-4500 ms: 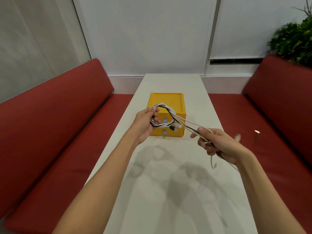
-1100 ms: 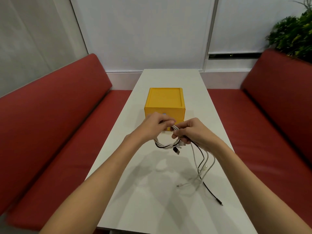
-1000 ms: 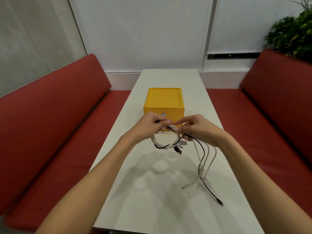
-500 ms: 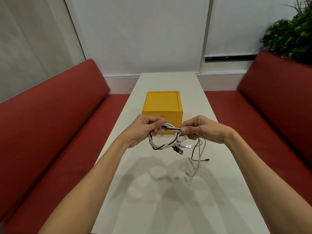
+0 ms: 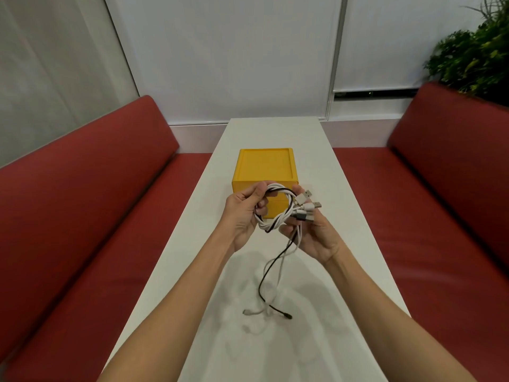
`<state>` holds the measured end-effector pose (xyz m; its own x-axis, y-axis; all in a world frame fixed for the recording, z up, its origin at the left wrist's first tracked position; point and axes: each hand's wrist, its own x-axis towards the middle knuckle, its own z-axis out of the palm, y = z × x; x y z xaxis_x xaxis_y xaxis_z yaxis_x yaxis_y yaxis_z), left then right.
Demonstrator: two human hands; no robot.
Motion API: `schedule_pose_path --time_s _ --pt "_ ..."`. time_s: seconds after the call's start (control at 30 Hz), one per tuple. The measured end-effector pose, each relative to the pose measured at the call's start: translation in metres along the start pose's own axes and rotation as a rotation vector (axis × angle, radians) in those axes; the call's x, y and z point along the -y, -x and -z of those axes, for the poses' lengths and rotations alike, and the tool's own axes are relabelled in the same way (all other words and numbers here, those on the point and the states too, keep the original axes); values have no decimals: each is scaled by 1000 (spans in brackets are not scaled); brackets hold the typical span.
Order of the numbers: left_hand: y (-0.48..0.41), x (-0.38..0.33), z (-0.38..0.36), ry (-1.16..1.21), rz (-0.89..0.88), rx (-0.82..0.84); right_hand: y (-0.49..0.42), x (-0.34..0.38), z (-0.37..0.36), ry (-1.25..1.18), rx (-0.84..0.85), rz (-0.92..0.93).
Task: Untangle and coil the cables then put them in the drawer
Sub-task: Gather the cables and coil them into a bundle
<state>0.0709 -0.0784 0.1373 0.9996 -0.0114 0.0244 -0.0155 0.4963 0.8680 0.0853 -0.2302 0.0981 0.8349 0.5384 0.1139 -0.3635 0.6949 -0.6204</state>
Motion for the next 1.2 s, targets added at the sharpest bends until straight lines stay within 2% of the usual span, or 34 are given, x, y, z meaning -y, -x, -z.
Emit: schedule_pose_path --time_s 0.07,0.17,0.37,0.53,0.63,0.73,0.87,1.03,1.13,1.2 --pt "0 5 -1 72 -14 -73 -1 -7 -7 -156 -86 28" --pt "0 10 -1 113 -54 -215 -2 -16 -17 -174 -174 81" --pt "-1 19 0 131 -161 -473 4 -29 -18 7 -279 188" --pt "6 26 -9 90 -213 -517 6 -30 -27 278 -396 343" --pt "13 22 -5 24 -195 -459 8 -23 -24 377 -450 361" --pt "15 8 5 -50 -49 -305 9 -13 -18 425 -443 350" --pt "15 -22 15 -349 122 -104 9 -2 -14 572 -318 291" --pt "11 -46 15 -599 205 139 7 11 -17 697 -173 172" --pt "10 -46 10 -909 151 277 6 13 -20 812 -104 142" --pt "9 -42 8 -944 37 262 5 14 -21 795 -104 150"
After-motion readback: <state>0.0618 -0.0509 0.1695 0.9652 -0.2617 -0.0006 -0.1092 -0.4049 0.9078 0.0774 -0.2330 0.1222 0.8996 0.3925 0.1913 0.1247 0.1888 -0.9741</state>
